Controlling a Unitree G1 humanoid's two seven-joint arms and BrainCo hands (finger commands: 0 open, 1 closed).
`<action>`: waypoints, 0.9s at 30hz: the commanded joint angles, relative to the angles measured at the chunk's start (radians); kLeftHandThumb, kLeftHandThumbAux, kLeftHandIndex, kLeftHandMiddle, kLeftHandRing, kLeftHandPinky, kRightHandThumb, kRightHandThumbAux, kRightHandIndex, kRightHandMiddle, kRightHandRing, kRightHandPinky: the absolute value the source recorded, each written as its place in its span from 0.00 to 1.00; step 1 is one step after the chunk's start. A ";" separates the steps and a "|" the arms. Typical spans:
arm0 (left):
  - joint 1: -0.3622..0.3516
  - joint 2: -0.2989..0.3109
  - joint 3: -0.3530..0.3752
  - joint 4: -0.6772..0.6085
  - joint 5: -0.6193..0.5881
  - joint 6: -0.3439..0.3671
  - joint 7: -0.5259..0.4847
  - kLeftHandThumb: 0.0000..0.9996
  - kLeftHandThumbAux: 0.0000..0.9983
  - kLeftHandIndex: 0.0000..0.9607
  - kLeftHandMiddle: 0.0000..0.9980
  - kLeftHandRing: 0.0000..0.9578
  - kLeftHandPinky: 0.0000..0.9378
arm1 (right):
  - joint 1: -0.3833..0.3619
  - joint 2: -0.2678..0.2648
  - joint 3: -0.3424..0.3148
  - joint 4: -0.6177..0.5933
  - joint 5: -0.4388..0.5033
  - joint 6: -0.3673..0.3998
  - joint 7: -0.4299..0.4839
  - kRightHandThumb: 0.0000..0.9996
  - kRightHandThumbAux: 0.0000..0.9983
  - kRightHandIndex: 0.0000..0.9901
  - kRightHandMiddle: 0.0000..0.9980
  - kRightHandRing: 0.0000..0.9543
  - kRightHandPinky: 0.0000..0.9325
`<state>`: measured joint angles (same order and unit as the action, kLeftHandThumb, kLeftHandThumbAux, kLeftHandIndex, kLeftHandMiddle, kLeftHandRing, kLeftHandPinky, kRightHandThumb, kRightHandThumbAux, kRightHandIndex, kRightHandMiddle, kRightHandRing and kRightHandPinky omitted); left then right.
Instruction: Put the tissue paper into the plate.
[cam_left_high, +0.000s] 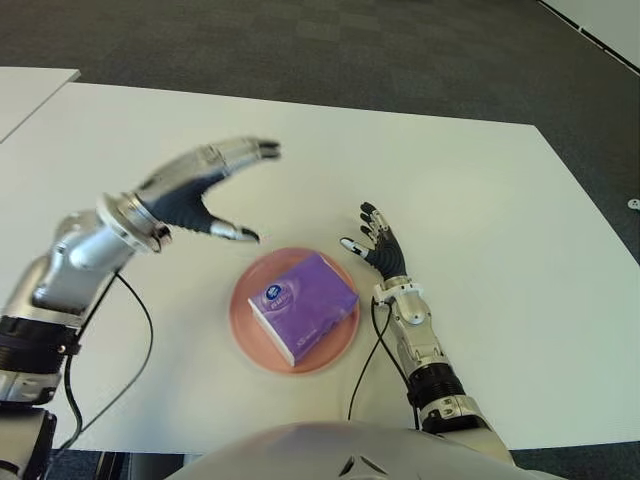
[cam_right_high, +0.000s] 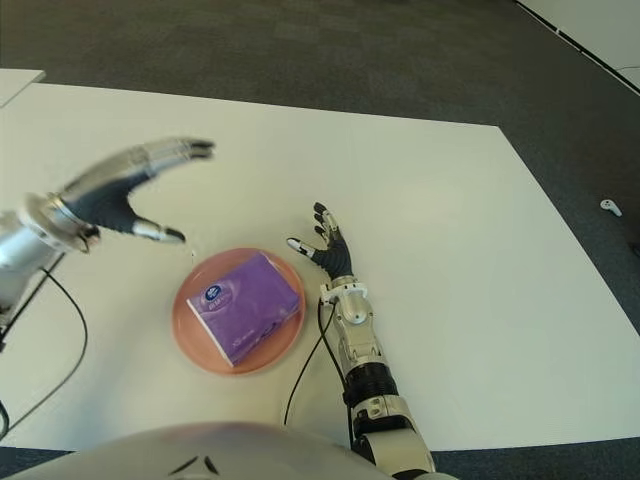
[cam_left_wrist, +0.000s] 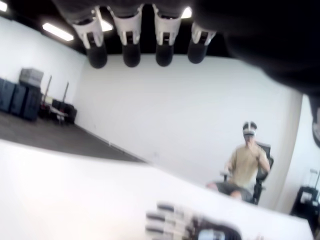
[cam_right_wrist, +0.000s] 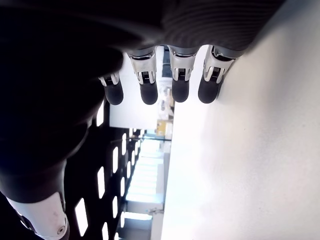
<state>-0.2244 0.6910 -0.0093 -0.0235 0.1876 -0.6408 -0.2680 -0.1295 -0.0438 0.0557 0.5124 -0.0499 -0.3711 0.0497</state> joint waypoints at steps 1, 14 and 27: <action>0.023 -0.104 0.031 0.043 -0.187 0.039 0.001 0.20 0.47 0.00 0.00 0.00 0.01 | 0.073 0.004 0.002 0.077 -0.006 0.078 0.000 0.00 0.73 0.00 0.00 0.00 0.00; -0.041 -0.239 0.149 0.372 -0.036 0.088 0.286 0.00 0.44 0.00 0.00 0.00 0.00 | 0.071 0.010 0.004 0.079 -0.004 0.087 -0.001 0.00 0.74 0.00 0.00 0.00 0.00; -0.057 -0.349 0.115 0.611 -0.048 0.192 0.316 0.00 0.49 0.00 0.00 0.00 0.00 | 0.054 -0.001 -0.007 0.151 0.008 0.009 0.023 0.00 0.73 0.00 0.00 0.00 0.00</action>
<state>-0.2876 0.3619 0.1094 0.5748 0.1581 -0.4898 0.0618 -0.1471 -0.0426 0.0538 0.5523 -0.0469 -0.4055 0.0581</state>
